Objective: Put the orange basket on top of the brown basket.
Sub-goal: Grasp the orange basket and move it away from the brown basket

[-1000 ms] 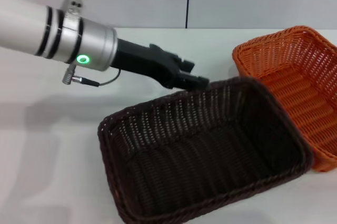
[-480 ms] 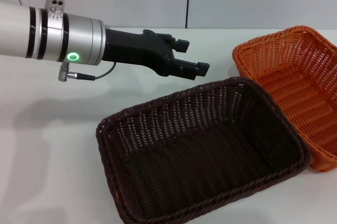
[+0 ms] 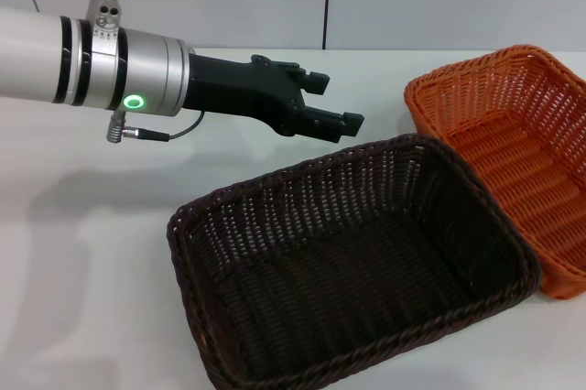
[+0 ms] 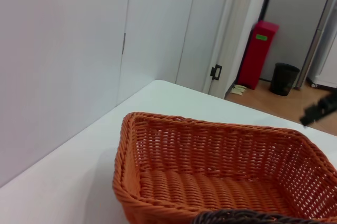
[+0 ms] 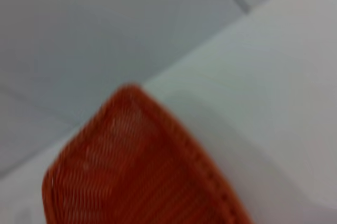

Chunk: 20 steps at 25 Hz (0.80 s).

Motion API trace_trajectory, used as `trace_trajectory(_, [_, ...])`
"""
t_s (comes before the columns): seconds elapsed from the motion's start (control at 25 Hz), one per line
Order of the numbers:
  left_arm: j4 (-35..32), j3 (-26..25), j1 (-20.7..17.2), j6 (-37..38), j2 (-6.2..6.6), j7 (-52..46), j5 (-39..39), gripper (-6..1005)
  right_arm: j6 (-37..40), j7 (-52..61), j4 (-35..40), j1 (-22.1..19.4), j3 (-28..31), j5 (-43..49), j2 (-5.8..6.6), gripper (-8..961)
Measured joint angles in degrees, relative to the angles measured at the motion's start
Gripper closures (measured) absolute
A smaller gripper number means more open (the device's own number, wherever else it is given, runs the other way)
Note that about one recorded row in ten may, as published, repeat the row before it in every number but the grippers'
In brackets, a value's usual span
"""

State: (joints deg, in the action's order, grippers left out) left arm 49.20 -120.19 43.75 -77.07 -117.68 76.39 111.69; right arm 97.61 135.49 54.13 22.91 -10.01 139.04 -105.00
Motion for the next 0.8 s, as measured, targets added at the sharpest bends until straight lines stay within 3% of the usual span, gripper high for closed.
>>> trace_trajectory(0.48, [-1.6,0.1,0.1,0.5,0.17,0.2,0.0,135,-6.1,-0.2,-6.9,2.5,-9.5,1.4,-1.16,342])
trace_trajectory(0.8, [-2.7,0.0,0.1,0.7,0.14,0.2,0.0,135,-12.4,-2.7,-8.1,2.6,-10.7,1.0,-3.38,352])
